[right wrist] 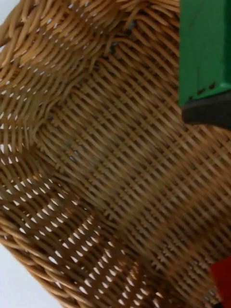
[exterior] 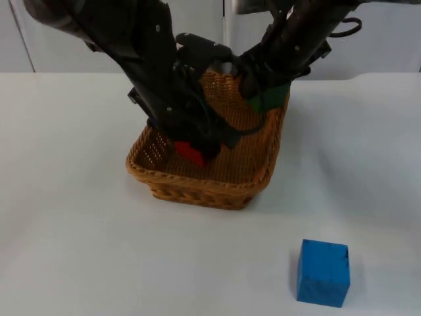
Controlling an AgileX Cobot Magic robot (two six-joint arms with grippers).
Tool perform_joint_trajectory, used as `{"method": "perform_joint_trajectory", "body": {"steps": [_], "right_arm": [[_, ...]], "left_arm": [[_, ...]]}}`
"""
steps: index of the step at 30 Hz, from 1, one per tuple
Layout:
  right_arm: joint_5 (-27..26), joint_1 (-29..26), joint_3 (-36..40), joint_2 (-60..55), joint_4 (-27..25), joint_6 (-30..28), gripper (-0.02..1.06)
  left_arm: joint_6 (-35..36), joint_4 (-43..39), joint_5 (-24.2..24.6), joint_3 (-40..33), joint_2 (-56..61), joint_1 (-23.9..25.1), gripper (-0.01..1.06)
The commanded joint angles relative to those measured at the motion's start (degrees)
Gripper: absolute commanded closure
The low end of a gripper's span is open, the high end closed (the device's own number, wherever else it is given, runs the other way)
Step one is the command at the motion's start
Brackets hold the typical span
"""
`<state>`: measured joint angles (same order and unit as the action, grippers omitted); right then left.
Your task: Pick up one cube with each hand and place exactly two cubes into the same basket, leaving the remaining cube outside.
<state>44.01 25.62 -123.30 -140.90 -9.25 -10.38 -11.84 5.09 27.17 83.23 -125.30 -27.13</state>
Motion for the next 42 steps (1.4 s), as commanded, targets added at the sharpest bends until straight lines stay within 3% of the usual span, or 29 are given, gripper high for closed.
{"method": "perform_joint_trajectory", "body": {"steps": [1,5,8,12,13,16,17,19,21,23,26,29,38,42], "right_arm": [[-1.4,0.3,-0.6,-0.1,-0.4,0.1,1.05],[-2.2,0.3,-0.6,-0.7,-0.5,0.1,1.05],[-2.2,0.3,-0.5,-1.0,-0.3,0.1,1.05],[-2.2,0.3,-0.5,-1.3,-0.1,0.1,1.04],[-2.2,0.3,-0.5,-1.3,-0.1,0.1,1.04],[-2.0,0.3,-0.5,-1.7,-0.3,0.3,0.9],[-2.0,0.3,-0.5,-1.7,-0.3,0.3,0.9],[-1.9,0.3,-0.5,-1.7,-0.3,0.3,0.72],[-2.0,0.3,-0.5,-1.7,-0.3,0.3,0.56],[-2.2,0.3,-0.5,-1.7,-0.3,0.5,0.49],[-2.5,0.3,-0.5,-1.6,-0.3,0.9,0.3],[-2.5,0.3,-0.5,-1.5,-0.3,0.9,0.26],[1.5,0.3,-4.1,-1.5,-0.1,0.9,0.26],[7.5,0.3,-10.2,-1.5,0.0,0.9,0.26]], "left_arm": [[0.4,0.0,-0.9,0.4,-0.5,0.3,1.05],[0.4,0.1,-0.9,0.4,-1.5,0.3,1.05],[0.4,0.3,-0.9,0.4,-2.0,0.3,0.98],[0.4,0.4,-0.9,0.4,-2.1,0.3,0.7],[0.4,0.4,-0.9,0.4,-2.1,0.3,0.7],[0.4,0.4,-0.9,0.4,-2.1,0.3,0.48],[0.4,0.4,-0.9,0.4,-2.1,0.3,0.48],[0.4,0.5,-0.9,0.4,-2.1,0.3,0.35],[0.4,0.5,-0.9,0.4,-2.1,0.3,0.31],[0.4,0.5,-0.8,0.4,-2.1,0.3,0.31],[0.4,0.5,-0.7,0.4,-2.1,0.3,0.31],[0.4,0.5,-0.6,0.4,-2.0,0.3,0.31],[1.6,1.1,1.1,0.4,0.1,0.3,0.31],[1.8,1.1,1.2,0.4,2.6,0.3,0.31]]}}
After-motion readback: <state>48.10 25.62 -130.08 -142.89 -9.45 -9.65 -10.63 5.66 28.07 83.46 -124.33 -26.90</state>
